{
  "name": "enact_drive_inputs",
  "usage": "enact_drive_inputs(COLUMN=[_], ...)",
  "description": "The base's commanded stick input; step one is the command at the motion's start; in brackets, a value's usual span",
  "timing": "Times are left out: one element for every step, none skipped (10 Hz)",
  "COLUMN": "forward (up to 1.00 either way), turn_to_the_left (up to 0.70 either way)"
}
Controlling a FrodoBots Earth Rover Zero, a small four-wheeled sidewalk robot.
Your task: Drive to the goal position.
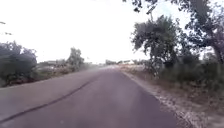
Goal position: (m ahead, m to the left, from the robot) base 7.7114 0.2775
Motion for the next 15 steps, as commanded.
enact_drive_inputs(forward=[1.0, 1.0, 1.0, 1.0, 1.0, 1.0, 1.0, 1.0, 1.0, 1.0, 1.0, 1.0, 1.0, 1.0, 1.0], turn_to_the_left=[0.0, 0.0, 0.0, 0.0, 0.0, 0.0, 0.0, 0.0, 0.0, 0.0, 0.0, 0.0, 0.0, 0.0, 0.0])
